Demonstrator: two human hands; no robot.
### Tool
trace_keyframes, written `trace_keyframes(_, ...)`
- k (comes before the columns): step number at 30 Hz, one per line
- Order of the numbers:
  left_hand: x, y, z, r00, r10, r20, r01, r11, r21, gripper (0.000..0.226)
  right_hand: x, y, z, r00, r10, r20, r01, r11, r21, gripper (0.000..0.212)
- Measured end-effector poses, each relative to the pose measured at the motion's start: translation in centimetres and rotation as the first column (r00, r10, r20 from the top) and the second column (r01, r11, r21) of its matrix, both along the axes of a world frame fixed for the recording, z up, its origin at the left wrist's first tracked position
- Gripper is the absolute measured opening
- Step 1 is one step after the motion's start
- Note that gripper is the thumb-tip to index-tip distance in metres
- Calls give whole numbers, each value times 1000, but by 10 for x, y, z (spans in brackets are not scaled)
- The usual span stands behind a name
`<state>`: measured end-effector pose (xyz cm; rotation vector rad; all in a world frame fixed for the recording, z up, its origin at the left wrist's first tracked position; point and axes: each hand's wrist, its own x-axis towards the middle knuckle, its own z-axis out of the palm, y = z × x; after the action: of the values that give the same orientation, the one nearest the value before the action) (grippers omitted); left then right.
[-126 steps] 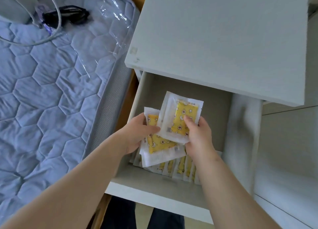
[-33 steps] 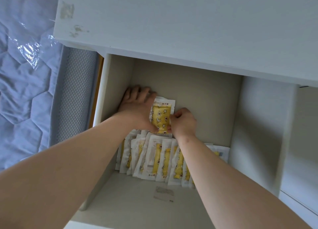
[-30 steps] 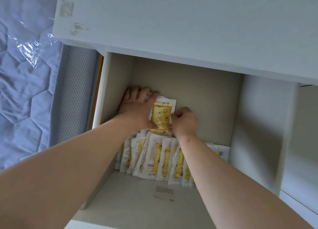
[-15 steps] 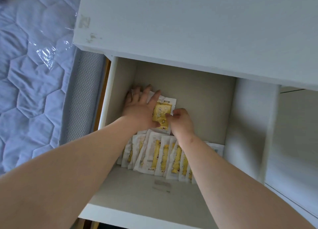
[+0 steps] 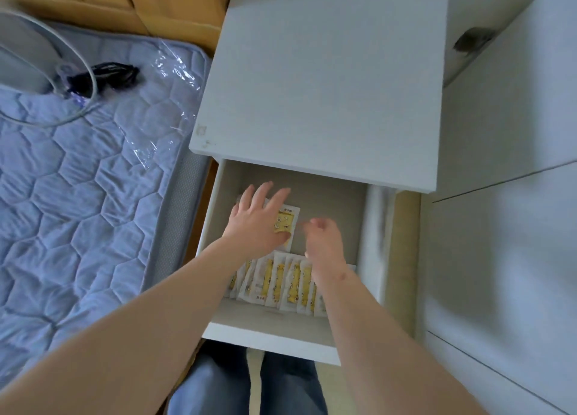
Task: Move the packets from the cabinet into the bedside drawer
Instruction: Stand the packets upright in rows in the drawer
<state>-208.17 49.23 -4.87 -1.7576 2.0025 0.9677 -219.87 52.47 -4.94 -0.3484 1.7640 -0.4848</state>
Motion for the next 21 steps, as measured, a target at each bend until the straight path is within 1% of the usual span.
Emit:
trace_keyframes(5, -15, 28, 66, 988, 108, -111, -105, 994, 33, 75, -17, 23, 70, 999, -24, -43, 21, 998, -58, 25)
trace_keyframes(10, -12, 20, 138, 973, 144, -180, -152, 988, -31, 70, -12, 21, 142, 996, -81, -24, 76, 984, -161, 29)
trace_keyframes(12, -16, 17, 166, 973, 102, -206, -120, 990, -77, 69, -11, 23, 171, 990, -136, -32, 127, 971, -202, 30)
trace_keyframes(16, -30, 19, 220, 967, -59, -248, 15, 985, -172, 67, -13, 42, 226, 937, -349, -25, 329, 904, -274, 29)
trace_keyframes(18, -39, 24, 246, 949, -149, -279, 87, 971, -223, 66, -16, 56, 251, 894, -448, -27, 417, 852, -317, 27)
trace_keyframes(21, -53, 35, 284, 903, -280, -325, 185, 938, -293, 67, -23, 81, 287, 802, -597, -21, 539, 738, -406, 25)
